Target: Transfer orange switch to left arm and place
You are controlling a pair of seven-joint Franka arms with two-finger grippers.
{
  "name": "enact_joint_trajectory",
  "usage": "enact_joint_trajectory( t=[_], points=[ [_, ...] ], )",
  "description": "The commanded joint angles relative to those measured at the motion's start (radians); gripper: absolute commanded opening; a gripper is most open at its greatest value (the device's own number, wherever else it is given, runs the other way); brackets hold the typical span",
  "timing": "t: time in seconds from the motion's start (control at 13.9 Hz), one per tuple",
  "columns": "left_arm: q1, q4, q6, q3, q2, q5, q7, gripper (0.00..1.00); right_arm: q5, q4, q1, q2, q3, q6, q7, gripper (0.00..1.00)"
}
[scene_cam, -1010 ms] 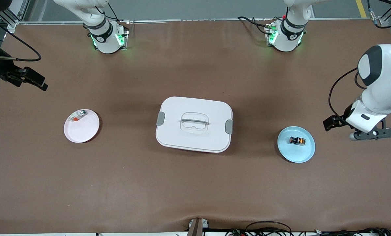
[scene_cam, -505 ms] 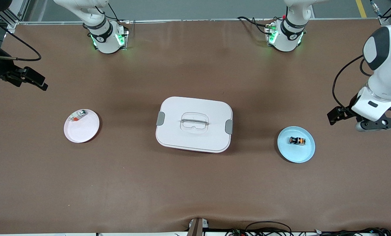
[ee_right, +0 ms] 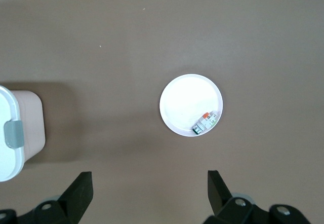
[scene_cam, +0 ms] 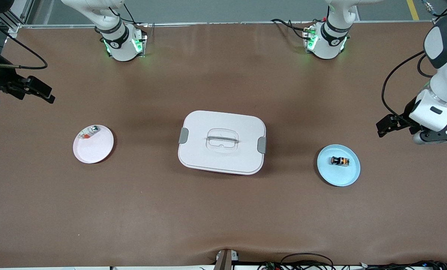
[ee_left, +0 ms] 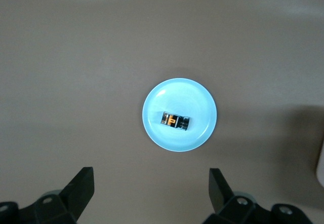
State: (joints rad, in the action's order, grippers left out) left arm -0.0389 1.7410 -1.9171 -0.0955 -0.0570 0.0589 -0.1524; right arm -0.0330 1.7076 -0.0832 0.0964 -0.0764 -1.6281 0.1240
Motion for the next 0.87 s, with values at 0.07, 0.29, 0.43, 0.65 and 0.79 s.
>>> enact_joint_trajectory(
  t=[0.07,0.29,0.43,0.65,0.79],
  points=[
    [0.115,0.000,0.047,0.124,0.075,-0.033,0.027,1.00,-0.016,0.026,-0.004,0.026,0.000,-0.010,-0.032,1.00],
    [0.114,-0.026,0.085,0.122,0.098,-0.034,0.025,1.00,-0.016,0.026,-0.003,0.026,0.000,-0.009,-0.032,1.00],
    [0.114,-0.087,0.140,0.123,0.089,-0.039,0.024,1.00,-0.016,0.026,-0.004,0.026,0.000,-0.009,-0.032,1.00],
    [0.119,-0.115,0.204,0.120,0.089,-0.039,0.024,1.00,-0.019,0.026,-0.007,0.026,0.000,-0.007,-0.032,1.00],
    [0.123,-0.115,0.228,0.119,0.091,-0.039,0.025,1.00,-0.025,0.026,-0.009,0.026,0.001,-0.010,-0.032,1.00]
  ],
)
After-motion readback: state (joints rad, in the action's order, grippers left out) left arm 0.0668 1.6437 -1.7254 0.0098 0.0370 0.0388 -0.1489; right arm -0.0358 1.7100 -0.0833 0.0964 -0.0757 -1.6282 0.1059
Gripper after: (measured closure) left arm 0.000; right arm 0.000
